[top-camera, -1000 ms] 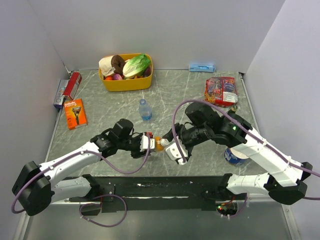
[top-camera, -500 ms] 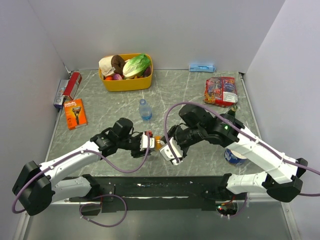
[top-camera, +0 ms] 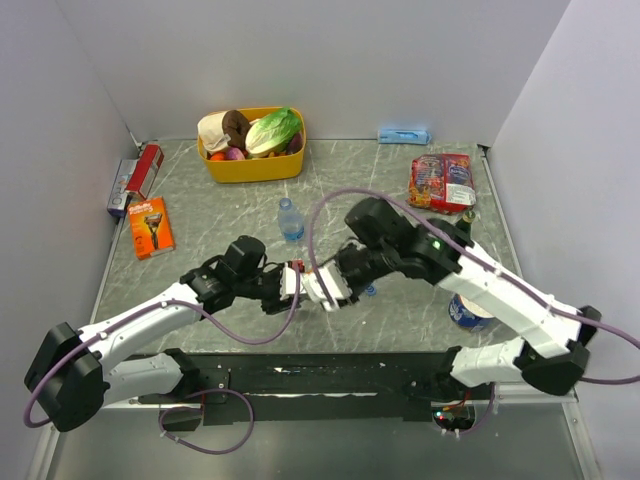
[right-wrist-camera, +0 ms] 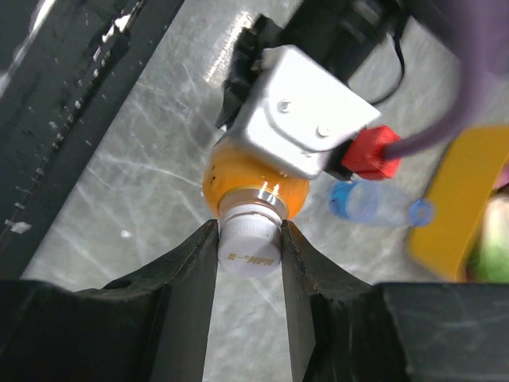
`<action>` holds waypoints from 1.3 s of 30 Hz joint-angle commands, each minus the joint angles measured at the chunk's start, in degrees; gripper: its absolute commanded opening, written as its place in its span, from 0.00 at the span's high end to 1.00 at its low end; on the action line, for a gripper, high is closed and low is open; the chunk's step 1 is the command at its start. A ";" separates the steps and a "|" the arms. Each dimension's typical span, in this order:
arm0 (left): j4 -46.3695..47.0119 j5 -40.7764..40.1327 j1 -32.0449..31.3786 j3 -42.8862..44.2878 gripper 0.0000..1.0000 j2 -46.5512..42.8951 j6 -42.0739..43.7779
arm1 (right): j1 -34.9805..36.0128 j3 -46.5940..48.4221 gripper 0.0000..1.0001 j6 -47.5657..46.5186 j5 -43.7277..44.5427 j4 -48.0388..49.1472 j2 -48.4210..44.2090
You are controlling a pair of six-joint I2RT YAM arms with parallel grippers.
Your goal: Screw on the bottle caps
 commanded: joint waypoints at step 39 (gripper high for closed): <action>-8.67 -4.42 -2.41 6.21 0.99 -0.64 6.29 | -21.52 3.33 0.28 15.07 -20.26 4.56 -4.52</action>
